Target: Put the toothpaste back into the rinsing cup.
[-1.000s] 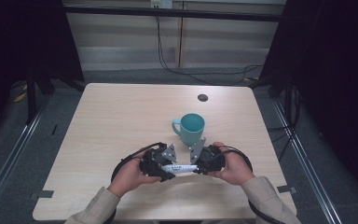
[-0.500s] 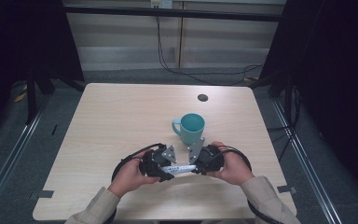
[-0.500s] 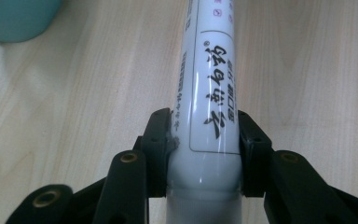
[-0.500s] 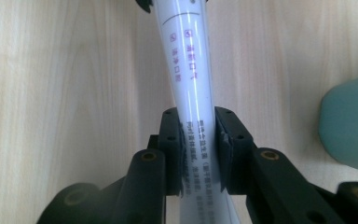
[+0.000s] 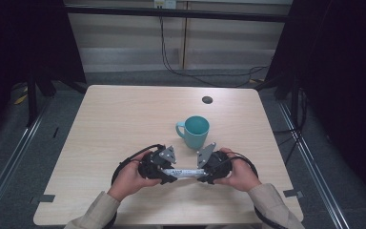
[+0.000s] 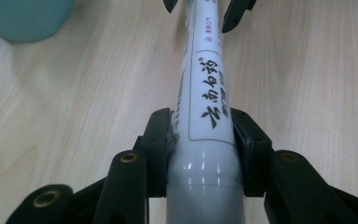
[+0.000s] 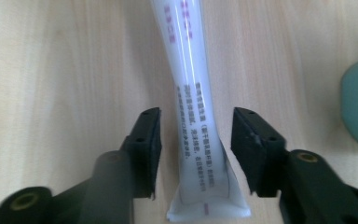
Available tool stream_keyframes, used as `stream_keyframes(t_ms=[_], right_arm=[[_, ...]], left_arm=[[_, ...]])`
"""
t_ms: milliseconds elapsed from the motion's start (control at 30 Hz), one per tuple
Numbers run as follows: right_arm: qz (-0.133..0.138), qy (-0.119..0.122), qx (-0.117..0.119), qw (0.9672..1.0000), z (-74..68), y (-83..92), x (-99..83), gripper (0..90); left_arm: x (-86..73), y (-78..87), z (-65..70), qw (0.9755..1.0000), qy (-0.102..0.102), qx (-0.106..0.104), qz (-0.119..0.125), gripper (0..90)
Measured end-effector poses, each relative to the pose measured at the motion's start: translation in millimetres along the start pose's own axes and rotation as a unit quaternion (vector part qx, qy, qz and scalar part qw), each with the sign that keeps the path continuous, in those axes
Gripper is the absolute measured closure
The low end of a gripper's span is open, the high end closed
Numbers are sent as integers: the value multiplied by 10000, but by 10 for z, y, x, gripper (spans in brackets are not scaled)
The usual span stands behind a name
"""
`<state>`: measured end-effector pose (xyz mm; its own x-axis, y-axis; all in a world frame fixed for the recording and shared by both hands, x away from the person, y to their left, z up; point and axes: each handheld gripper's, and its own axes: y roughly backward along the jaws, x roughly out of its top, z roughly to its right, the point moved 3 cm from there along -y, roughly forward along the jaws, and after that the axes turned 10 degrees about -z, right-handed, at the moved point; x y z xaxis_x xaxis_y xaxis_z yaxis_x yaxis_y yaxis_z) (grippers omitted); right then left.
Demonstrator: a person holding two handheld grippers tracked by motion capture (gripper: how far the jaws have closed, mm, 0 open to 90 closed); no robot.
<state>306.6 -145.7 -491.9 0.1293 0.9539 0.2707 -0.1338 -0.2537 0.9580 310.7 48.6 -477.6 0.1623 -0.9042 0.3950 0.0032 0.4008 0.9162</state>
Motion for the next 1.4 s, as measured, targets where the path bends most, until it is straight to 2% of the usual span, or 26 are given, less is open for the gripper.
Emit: stream_keyframes(t_ms=[33, 100, 133, 233, 267, 300, 333, 367, 433, 467, 500, 600, 667, 700, 733, 767, 833, 867, 900, 967, 1000, 1067, 1233, 1267, 1300, 1400], right_arm=[[0, 0, 0, 10000, 0, 0, 0, 602], [75, 27, -18, 10000, 17, -29, 5, 677], [-16, 119, 10, 9999, 9, -19, 18, 709], [-69, 168, -1, 9998, -2, -9, 35, 724], [-142, 155, -45, 9998, -7, 34, 44, 735], [-142, 155, -45, 9998, -7, 34, 44, 735], [-95, 144, -55, 9998, -5, 95, 55, 742], [-95, 144, -55, 9998, -5, 95, 55, 742], [-196, 217, -141, 9995, 3, 133, 74, 744], [-318, 281, -166, 9990, -4, 151, 96, 747], [-284, 326, -174, 9989, 1, 154, 103, 747], [-202, 335, -169, 9991, -9, 190, 132, 747], [-218, 385, -188, 9988, -13, 197, 145, 748], [-223, 367, -172, 9989, -22, 206, 156, 748], [-209, 409, -157, 9988, -24, 213, 164, 748], [-175, 440, -150, 9988, -23, 223, 179, 747], [-155, 430, -127, 9989, -25, 232, 184, 747], [-79, 418, -127, 9990, -22, 255, 191, 749], [-36, 438, -122, 9990, -25, 268, 200, 749], [-44, 466, -160, 9988, -28, 277, 211, 749], [-47, 517, -154, 9985, -46, 289, 232, 749], [-67, 526, -188, 9984, -43, 295, 240, 747], [55, 509, -197, 9985, -44, 273, 229, 721], [216, 326, -177, 9991, -43, 264, 215, 676], [332, 269, -196, 9989, -40, 266, 200, 653], [684, -75, -310, 9971, -2, 304, 129, 474]], left_arm=[[0, 0, 0, 10000, 0, 0, 0, 626], [-8, -23, 8, 9999, -53, 36, -103, 625], [-10, -29, 15, 9999, -75, 54, -146, 624], [-8, -38, 18, 9996, -104, 123, -236, 621], [-1, -30, 20, 9994, -105, 244, -220, 612], [-1, -30, 20, 9994, -105, 244, -220, 597], [22, -10, 25, 9983, -234, 464, -271, 564], [22, -10, 25, 9983, -234, 464, -271, 534], [55, 12, 41, 9966, -342, 704, -255, 520], [78, 19, 60, 9964, -440, 675, -251, 547], [87, 20, 62, 9959, -499, 701, -270, 550], [81, -2, 40, 9954, -552, 689, -377, 559], [77, -12, 40, 9951, -587, 692, -387, 664], [82, -12, 42, 9950, -631, 681, -380, 664], [94, -12, 54, 9957, -582, 656, -301, 670], [100, -3, 50, 9952, -621, 677, -348, 686], [109, 3, 46, 9953, -586, 666, -390, 673], [114, -17, 29, 9959, -541, 592, -413, 642], [116, -43, 29, 9969, -443, 561, -334, 582], [109, -65, 27, 9968, -477, 542, -353, 578], [101, -89, 22, 9964, -505, 530, -424, 624], [95, -115, 15, 9965, -530, 495, -418, 650], [77, -104, 20, 9965, -510, 464, -464, 715], [59, -95, 22, 9975, -408, 436, -390, 732], [46, -75, 9, 9967, -477, 489, -440, 737], [-3, -52, 0, 9975, -339, 517, -352, 747]])
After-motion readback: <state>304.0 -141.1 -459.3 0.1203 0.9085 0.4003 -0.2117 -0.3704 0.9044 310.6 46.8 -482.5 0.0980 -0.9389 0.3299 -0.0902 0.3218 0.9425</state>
